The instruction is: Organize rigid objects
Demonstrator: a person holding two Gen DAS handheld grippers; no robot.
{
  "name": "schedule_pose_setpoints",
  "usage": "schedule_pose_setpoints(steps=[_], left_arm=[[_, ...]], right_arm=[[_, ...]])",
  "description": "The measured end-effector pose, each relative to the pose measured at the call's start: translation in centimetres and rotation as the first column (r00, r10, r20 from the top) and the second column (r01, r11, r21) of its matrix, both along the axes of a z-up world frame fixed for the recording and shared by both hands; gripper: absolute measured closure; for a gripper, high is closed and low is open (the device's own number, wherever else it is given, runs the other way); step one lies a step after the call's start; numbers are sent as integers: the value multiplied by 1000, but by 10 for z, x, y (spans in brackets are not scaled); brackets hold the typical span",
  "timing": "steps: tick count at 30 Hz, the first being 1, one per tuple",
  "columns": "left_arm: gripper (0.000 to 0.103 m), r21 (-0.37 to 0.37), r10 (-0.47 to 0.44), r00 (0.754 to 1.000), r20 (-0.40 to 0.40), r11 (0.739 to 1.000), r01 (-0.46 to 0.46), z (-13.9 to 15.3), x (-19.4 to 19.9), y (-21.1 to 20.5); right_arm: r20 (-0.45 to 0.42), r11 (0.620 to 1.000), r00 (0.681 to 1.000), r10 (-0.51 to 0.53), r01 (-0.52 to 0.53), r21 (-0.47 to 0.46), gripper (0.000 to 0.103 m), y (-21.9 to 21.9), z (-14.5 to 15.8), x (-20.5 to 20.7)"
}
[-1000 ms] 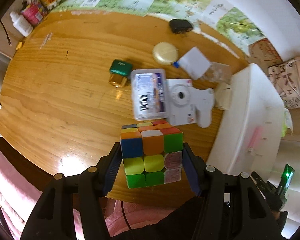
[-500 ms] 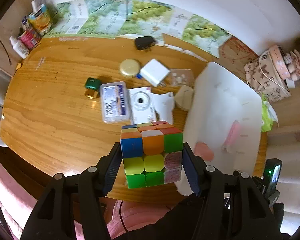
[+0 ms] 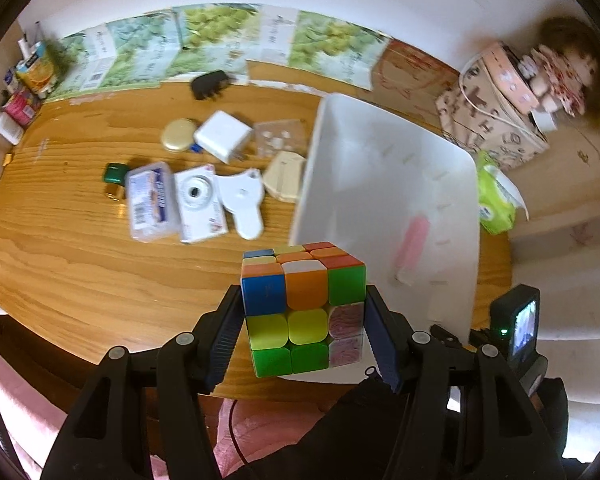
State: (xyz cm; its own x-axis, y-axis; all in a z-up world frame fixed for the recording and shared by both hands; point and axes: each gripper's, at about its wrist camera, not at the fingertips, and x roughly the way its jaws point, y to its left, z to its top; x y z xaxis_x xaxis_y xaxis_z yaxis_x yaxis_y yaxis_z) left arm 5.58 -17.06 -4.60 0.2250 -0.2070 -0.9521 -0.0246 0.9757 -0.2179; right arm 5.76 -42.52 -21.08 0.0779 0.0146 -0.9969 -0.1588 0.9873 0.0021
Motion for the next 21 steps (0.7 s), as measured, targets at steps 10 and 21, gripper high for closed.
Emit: schedule_pose_setpoints(steps=[10, 21], left_arm=[[41, -33, -54, 998, -28, 998, 53, -18, -2, -53], [41, -79, -118, 992, -55, 990, 114, -42, 4, -99]], right_arm=[[-7, 988, 988, 152, -153, -37, 91, 20, -1, 3], [-3, 964, 967, 256, -256, -66, 88, 44, 0, -11]])
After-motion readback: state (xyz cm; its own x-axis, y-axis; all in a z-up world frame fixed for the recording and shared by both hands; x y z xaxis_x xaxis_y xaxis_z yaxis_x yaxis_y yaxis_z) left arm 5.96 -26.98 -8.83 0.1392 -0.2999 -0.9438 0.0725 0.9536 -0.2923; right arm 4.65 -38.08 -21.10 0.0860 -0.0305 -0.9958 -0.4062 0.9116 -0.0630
